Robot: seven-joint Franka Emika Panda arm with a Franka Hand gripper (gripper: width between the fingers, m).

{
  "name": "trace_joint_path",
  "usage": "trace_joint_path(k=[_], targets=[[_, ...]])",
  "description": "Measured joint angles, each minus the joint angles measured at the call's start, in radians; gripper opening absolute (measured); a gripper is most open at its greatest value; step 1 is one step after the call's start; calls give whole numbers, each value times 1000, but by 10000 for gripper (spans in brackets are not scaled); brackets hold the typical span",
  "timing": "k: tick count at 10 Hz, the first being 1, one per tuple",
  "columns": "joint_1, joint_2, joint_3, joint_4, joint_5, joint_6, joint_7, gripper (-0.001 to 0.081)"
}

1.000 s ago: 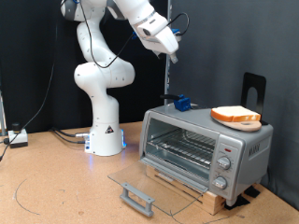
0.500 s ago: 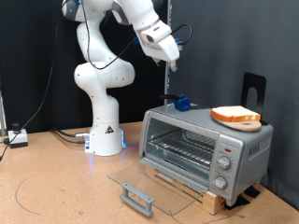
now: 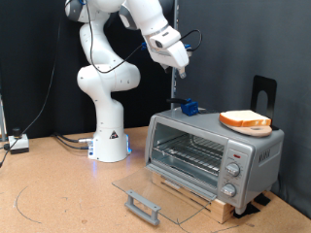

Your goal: Make a piece of toast with the oven

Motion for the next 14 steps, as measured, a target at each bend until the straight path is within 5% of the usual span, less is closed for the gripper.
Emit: trace_joint_path(k=[8, 14], targets=[[1, 54, 179, -91, 41, 114, 54, 807], [2, 156, 246, -102, 114, 216, 53, 807]])
